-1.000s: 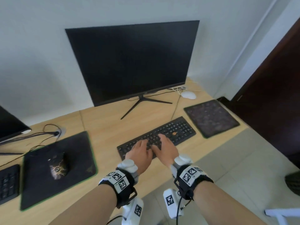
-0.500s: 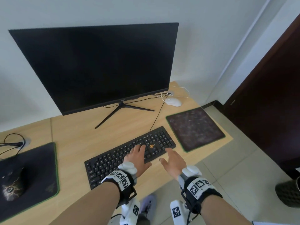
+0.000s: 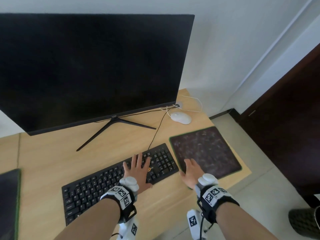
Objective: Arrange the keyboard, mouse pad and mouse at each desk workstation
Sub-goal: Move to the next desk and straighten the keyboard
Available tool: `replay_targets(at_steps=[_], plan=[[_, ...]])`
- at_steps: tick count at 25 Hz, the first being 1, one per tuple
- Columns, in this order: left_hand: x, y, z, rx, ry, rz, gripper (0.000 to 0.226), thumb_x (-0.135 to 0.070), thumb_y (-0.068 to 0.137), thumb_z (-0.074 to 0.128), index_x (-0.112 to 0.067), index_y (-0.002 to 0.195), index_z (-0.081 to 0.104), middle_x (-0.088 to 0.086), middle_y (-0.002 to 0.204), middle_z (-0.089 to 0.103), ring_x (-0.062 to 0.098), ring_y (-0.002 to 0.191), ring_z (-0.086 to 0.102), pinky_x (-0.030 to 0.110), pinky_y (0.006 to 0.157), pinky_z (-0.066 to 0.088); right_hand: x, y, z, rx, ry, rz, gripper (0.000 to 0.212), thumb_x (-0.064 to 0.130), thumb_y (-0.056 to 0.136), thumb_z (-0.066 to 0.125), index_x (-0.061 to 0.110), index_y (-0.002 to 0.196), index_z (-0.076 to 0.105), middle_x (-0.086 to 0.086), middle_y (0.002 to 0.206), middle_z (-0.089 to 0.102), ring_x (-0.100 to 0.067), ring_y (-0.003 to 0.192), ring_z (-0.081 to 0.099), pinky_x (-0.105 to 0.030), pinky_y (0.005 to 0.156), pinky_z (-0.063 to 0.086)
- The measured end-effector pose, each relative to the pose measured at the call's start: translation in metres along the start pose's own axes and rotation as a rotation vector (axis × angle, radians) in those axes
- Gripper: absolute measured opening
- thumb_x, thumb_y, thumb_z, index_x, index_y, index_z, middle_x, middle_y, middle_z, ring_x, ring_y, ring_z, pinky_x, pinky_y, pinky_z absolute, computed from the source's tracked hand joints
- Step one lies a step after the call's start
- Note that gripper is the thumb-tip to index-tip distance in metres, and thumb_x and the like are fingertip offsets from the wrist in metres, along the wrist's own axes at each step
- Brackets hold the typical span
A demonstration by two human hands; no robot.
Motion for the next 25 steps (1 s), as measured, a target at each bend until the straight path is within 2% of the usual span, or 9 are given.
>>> replay_targets(at_steps=[4, 7, 10, 16, 18, 21, 23, 25], plan=[[0.036, -0.005, 0.006, 0.003, -0.006, 0.004, 0.116, -0.069, 0.076, 0.062, -0.029, 0.151, -0.017, 0.011, 0.16, -0.021, 0.034, 0.146, -0.016, 0.066, 0.114, 0.004, -0.013, -0.006, 0.021, 0.076, -0.101, 0.098, 0.073, 0.043, 0.095, 0.049, 0.023, 0.153, 0.009, -0.011, 0.163, 0.0, -0.034, 0.149, 0.005, -0.054, 0.11, 0.036], [0.051, -0.01, 0.008, -0.02, -0.005, 0.034, 0.119, -0.069, 0.073, 0.064, -0.032, 0.149, -0.02, 0.008, 0.16, -0.023, 0.032, 0.145, -0.019, 0.065, 0.113, 0.0, -0.025, -0.01, 0.027, 0.08, -0.171, 0.14, 0.088, 0.063, 0.091, 0.04, 0.027, 0.154, -0.009, -0.012, 0.163, -0.014, -0.033, 0.15, -0.006, -0.06, 0.113, 0.025], [0.054, -0.007, -0.003, -0.056, -0.008, 0.051, 0.12, -0.069, 0.072, 0.065, -0.033, 0.149, -0.02, 0.007, 0.159, -0.023, 0.03, 0.144, -0.021, 0.065, 0.113, -0.001, -0.024, -0.01, 0.023, 0.047, -0.209, 0.085, 0.094, 0.075, 0.085, 0.032, 0.03, 0.152, -0.017, -0.01, 0.162, -0.021, -0.031, 0.149, -0.012, -0.06, 0.115, 0.015], [0.081, -0.018, -0.003, -0.087, 0.003, 0.038, 0.122, -0.069, 0.071, 0.066, -0.034, 0.148, -0.021, 0.005, 0.158, -0.025, 0.028, 0.143, -0.023, 0.062, 0.112, -0.004, 0.009, -0.02, 0.035, -0.012, -0.201, 0.017, 0.094, 0.076, 0.084, 0.03, 0.029, 0.152, -0.014, -0.011, 0.163, -0.017, -0.031, 0.15, -0.01, -0.059, 0.116, 0.014], [0.09, -0.027, 0.002, -0.082, 0.005, 0.044, 0.123, -0.067, 0.071, 0.068, -0.034, 0.146, -0.023, 0.005, 0.159, -0.024, 0.028, 0.142, -0.024, 0.059, 0.113, -0.006, 0.018, -0.03, 0.04, 0.009, -0.209, 0.003, 0.093, 0.074, 0.086, 0.031, 0.028, 0.152, -0.014, -0.011, 0.162, -0.017, -0.032, 0.15, -0.01, -0.058, 0.116, 0.014], [0.097, -0.041, 0.001, -0.085, -0.032, 0.055, 0.122, -0.06, 0.071, 0.074, -0.032, 0.149, -0.016, 0.003, 0.159, -0.021, 0.027, 0.141, -0.024, 0.055, 0.114, -0.006, 0.03, -0.046, 0.039, 0.051, -0.235, -0.005, 0.091, 0.069, 0.089, 0.035, 0.025, 0.153, -0.01, -0.014, 0.163, -0.014, -0.034, 0.15, -0.005, -0.057, 0.115, 0.02], [0.099, -0.051, -0.006, -0.097, -0.043, 0.051, 0.122, -0.055, 0.071, 0.076, -0.03, 0.15, -0.014, 0.003, 0.158, -0.022, 0.026, 0.141, -0.024, 0.053, 0.115, -0.005, 0.046, -0.046, 0.02, 0.003, -0.18, -0.023, 0.083, 0.062, 0.091, 0.038, 0.019, 0.154, 0.005, -0.015, 0.163, 0.005, -0.035, 0.148, 0.011, -0.052, 0.109, 0.032], [0.104, -0.06, -0.02, -0.087, -0.042, 0.039, 0.123, -0.052, 0.072, 0.076, -0.03, 0.147, -0.019, 0.002, 0.157, -0.025, 0.025, 0.141, -0.024, 0.052, 0.116, -0.005, 0.071, -0.033, -0.02, -0.187, -0.065, -0.081, 0.07, 0.053, 0.093, 0.044, 0.013, 0.147, 0.025, -0.015, 0.153, 0.032, -0.033, 0.138, 0.033, -0.047, 0.102, 0.042]])
Point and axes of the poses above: each hand's wrist, its own y-axis towards the middle knuckle, its own z-axis out of the palm, x = y × z, the point moved 5 cm from there along y, towards the middle knuckle
